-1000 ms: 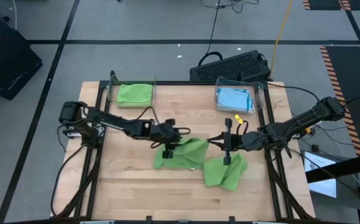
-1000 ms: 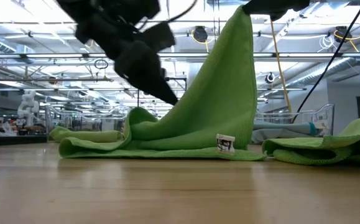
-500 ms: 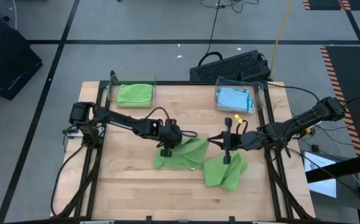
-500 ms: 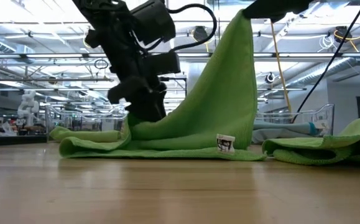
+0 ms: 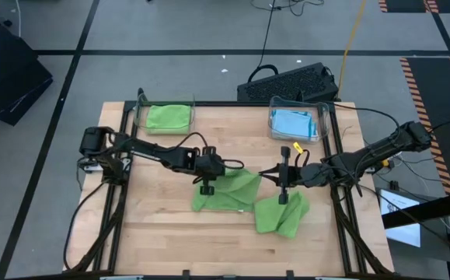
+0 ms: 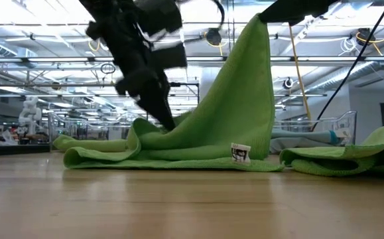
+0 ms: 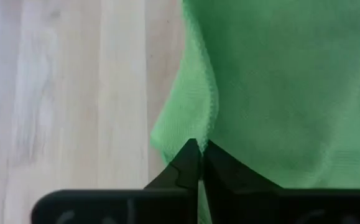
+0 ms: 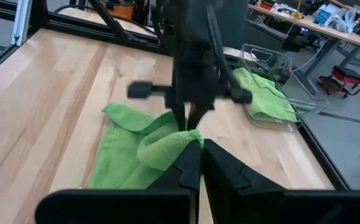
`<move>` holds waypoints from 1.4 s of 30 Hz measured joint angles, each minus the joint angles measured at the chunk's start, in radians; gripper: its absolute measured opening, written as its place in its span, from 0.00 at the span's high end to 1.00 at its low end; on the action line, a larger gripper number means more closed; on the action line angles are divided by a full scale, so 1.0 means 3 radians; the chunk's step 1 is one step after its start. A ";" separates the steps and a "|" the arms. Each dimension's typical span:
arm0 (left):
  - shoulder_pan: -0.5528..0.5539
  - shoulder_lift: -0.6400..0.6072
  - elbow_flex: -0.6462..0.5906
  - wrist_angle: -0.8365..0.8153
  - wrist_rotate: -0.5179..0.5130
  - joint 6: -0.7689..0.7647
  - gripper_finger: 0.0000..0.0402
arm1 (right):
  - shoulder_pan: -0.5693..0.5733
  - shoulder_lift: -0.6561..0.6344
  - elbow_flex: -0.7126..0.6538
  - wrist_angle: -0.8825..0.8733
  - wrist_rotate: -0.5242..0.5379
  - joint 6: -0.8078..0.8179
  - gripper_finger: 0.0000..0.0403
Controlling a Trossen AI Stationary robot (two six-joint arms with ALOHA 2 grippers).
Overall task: Fold microfiber towels
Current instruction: Fold the left green microfiber cloth
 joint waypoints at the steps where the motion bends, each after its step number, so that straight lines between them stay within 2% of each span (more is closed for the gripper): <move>1: -0.0023 -0.0046 -0.0001 -0.0010 -0.0010 -0.0060 0.96 | -0.0007 0.0000 -0.0001 0.0000 0.0001 0.0007 0.98; 9: -0.0398 -0.0679 0.0003 -0.0398 -0.0426 -0.0456 0.97 | -0.0037 0.0000 -0.0047 0.0033 -0.0005 0.0184 0.98; 13: -0.0722 -0.0944 0.0001 -0.0640 -0.0644 -0.0720 0.98 | 0.0061 0.0000 -0.0047 0.0074 -0.0008 0.0274 0.98; 17: -0.1128 -0.1117 0.0012 -0.0569 -0.0840 -0.0990 0.98 | 0.0210 0.0000 -0.0050 0.0351 -0.0046 0.0325 0.98; 20: -0.1465 -0.1102 0.0211 -0.0574 -0.1104 -0.1080 0.98 | 0.0376 0.0012 -0.0050 0.0736 -0.0261 0.0280 0.98; 22: -0.1676 -0.1063 0.0422 -0.0699 -0.1318 -0.1099 0.99 | 0.0503 0.0039 -0.0027 0.0938 -0.0252 0.0170 0.98; 27: -0.1943 -0.0898 0.0981 -0.1115 -0.1788 -0.1139 0.99 | 0.0782 0.0090 0.0218 0.0841 0.0187 -0.0011 0.98; 31: -0.1921 -0.0837 0.1349 -0.1551 -0.1921 -0.1137 0.99 | 0.0884 0.0154 0.0556 0.0397 0.0575 -0.0134 0.98; 34: -0.1792 -0.0830 0.1571 -0.1751 -0.1933 -0.0947 0.99 | 0.0838 0.0198 0.0896 -0.0135 0.0703 -0.0235 0.98; 39: -0.1354 -0.0870 0.2052 -0.2208 -0.2008 -0.0377 0.99 | 0.0483 0.0175 0.1565 -0.1097 0.0662 -0.0403 0.98; 42: -0.0940 -0.0898 0.2388 -0.2397 -0.2015 -0.0059 0.99 | 0.0105 0.0103 0.1874 -0.1417 0.0260 -0.0509 0.98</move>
